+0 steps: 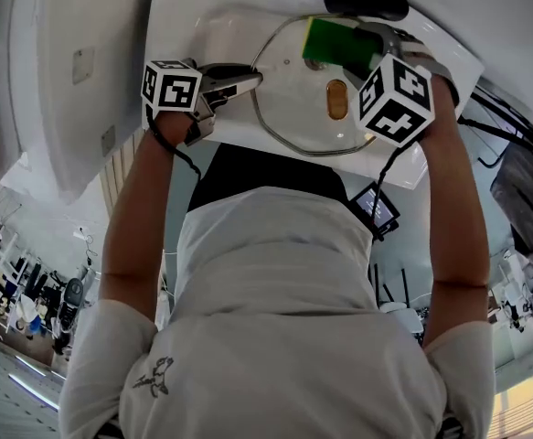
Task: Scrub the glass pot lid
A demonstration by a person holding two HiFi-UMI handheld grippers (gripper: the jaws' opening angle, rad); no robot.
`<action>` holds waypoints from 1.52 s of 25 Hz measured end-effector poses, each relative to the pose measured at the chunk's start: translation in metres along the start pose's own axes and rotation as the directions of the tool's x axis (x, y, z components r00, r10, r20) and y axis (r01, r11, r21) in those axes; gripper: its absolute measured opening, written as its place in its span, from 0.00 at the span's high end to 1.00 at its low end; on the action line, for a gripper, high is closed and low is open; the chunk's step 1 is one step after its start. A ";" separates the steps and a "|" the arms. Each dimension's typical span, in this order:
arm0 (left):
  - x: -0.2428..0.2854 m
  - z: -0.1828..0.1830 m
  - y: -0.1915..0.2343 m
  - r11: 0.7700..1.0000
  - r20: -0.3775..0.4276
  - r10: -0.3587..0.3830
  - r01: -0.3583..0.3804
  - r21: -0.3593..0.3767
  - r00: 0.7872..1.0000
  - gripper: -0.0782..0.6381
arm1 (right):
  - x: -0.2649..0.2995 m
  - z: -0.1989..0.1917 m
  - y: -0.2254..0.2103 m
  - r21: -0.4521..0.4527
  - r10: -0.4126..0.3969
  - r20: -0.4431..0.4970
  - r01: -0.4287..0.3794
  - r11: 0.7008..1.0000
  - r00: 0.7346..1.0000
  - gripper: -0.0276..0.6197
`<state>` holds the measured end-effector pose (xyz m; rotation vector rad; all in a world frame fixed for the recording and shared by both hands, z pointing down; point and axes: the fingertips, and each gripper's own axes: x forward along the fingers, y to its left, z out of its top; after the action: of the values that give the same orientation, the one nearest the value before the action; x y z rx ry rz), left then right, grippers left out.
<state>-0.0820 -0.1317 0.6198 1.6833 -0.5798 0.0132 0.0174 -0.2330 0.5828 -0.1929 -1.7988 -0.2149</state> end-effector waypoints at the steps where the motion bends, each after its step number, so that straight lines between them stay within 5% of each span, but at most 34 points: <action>1: 0.000 0.000 0.000 1.000 -0.002 0.002 -0.002 0.002 1.000 0.75 | 0.004 0.013 0.002 -0.058 -0.005 -0.003 0.004 0.998 1.000 0.50; 4: -0.002 0.000 0.001 1.000 -0.005 0.008 -0.008 0.005 1.000 0.75 | 0.012 0.034 0.005 -0.186 -0.021 -0.012 0.018 0.982 1.000 0.50; 7: -0.004 -0.001 0.003 1.000 0.006 0.006 -0.006 -0.001 1.000 0.75 | 0.014 0.035 0.007 -0.208 -0.017 0.012 0.019 0.978 1.000 0.50; 13: -0.003 -0.001 0.002 1.000 0.011 0.006 -0.006 0.001 1.000 0.75 | 0.003 0.003 0.000 -0.074 -0.008 0.056 0.012 0.997 0.998 0.50; 22: -0.001 0.000 -0.002 1.000 0.004 -0.007 0.007 -0.013 1.000 0.75 | -0.013 -0.080 0.013 0.126 -0.048 -0.013 0.050 0.991 0.999 0.50; 29: -0.001 -0.003 0.000 1.000 0.004 -0.003 0.003 -0.026 1.000 0.75 | -0.019 -0.118 0.058 0.229 -0.073 -0.063 0.085 0.970 0.995 0.50; 38: 0.000 -0.006 -0.002 0.998 -0.036 -0.030 0.029 -0.051 0.999 0.75 | -0.019 -0.117 0.142 0.342 -0.066 -0.089 0.092 0.935 0.994 0.50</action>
<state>-0.0796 -0.1257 0.6191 1.6395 -0.5239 0.0080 0.1664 -0.1246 0.5970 0.1371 -1.7384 0.0397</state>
